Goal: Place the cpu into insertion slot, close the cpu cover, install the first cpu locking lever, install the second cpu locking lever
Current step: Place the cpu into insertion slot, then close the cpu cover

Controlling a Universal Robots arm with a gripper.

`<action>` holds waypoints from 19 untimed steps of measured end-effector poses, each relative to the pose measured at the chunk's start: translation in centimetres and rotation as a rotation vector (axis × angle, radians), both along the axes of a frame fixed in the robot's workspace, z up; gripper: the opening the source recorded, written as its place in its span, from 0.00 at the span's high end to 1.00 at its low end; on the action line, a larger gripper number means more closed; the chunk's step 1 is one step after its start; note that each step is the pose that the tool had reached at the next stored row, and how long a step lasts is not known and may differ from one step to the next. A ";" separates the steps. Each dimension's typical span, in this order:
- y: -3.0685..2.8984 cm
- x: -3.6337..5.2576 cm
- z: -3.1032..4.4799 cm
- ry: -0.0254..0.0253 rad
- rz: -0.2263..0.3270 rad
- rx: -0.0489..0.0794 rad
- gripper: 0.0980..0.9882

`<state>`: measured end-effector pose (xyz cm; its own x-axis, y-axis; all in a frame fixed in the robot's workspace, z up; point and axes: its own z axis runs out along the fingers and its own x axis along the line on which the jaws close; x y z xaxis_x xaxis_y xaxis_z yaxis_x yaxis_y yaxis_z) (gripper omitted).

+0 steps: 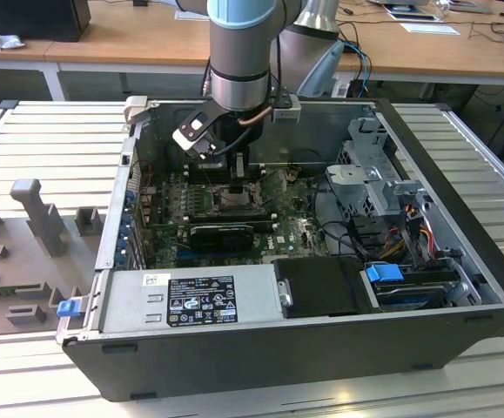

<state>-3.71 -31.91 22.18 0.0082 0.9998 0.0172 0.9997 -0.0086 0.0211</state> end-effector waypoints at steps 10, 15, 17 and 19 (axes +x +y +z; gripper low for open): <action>-0.07 0.61 0.70 0.0004 -0.001 0.000 0.99; -0.10 0.63 0.78 0.0003 -0.001 0.000 0.99; -0.09 0.63 1.22 0.0003 -0.001 0.000 0.99; -0.09 0.63 1.38 0.0003 -0.001 0.000 0.99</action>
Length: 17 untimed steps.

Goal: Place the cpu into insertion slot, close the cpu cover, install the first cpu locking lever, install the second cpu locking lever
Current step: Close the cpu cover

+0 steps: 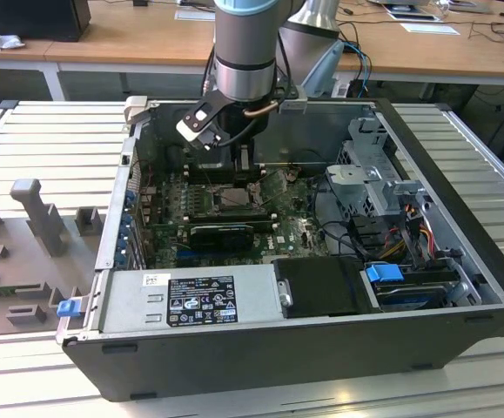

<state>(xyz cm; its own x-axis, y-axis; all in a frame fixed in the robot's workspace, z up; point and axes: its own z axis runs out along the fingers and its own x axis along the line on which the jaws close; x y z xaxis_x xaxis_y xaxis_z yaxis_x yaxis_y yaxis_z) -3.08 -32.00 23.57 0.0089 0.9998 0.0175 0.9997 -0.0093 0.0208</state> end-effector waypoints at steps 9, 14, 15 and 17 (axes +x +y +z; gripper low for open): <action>0.01 0.00 1.20 0.0000 0.000 0.000 0.99; 0.01 0.65 1.81 0.0000 0.000 0.000 0.99; 0.01 0.66 2.26 0.0000 0.000 0.000 0.99; 0.01 1.13 2.37 0.0000 0.000 0.001 0.99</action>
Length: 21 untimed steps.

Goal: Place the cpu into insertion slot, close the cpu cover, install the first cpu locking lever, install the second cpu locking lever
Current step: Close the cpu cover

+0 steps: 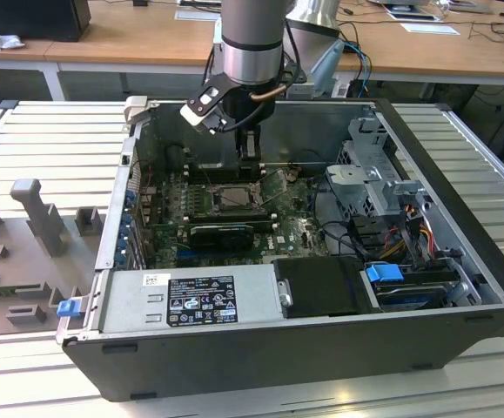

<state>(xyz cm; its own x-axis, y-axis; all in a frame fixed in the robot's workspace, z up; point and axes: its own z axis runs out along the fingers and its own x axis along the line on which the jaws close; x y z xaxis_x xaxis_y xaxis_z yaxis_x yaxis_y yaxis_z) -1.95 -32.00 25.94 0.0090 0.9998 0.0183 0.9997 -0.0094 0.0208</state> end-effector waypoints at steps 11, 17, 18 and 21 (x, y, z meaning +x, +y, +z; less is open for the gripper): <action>0.00 2.22 0.38 -0.0001 0.000 0.000 0.99; 0.00 4.07 0.21 0.0000 0.025 0.000 0.99; 0.00 4.37 -0.06 0.0001 0.041 -0.002 0.99; 0.00 5.82 -0.36 0.0001 0.045 -0.002 0.99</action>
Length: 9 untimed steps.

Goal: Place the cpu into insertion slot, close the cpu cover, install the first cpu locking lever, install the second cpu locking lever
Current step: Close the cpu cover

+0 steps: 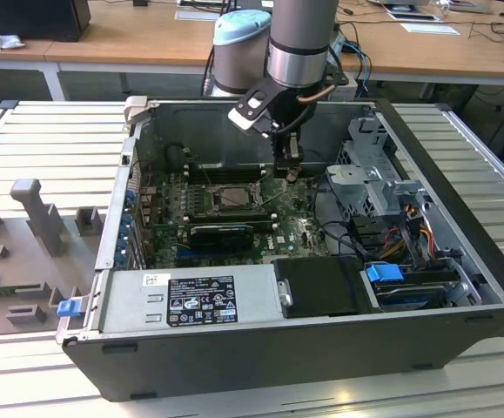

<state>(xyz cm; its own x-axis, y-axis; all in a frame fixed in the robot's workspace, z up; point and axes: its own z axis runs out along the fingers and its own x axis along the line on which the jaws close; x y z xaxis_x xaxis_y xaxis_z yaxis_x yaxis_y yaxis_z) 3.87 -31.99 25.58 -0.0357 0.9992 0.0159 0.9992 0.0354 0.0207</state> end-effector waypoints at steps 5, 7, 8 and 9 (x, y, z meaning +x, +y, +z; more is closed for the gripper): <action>0.09 1.83 -0.09 0.0000 0.004 0.000 0.99; 0.14 2.62 -0.15 0.0000 0.015 0.000 0.99; 0.16 2.92 -0.27 -0.0001 0.020 0.000 0.99; 0.18 3.16 -0.67 -0.0001 0.022 0.000 0.99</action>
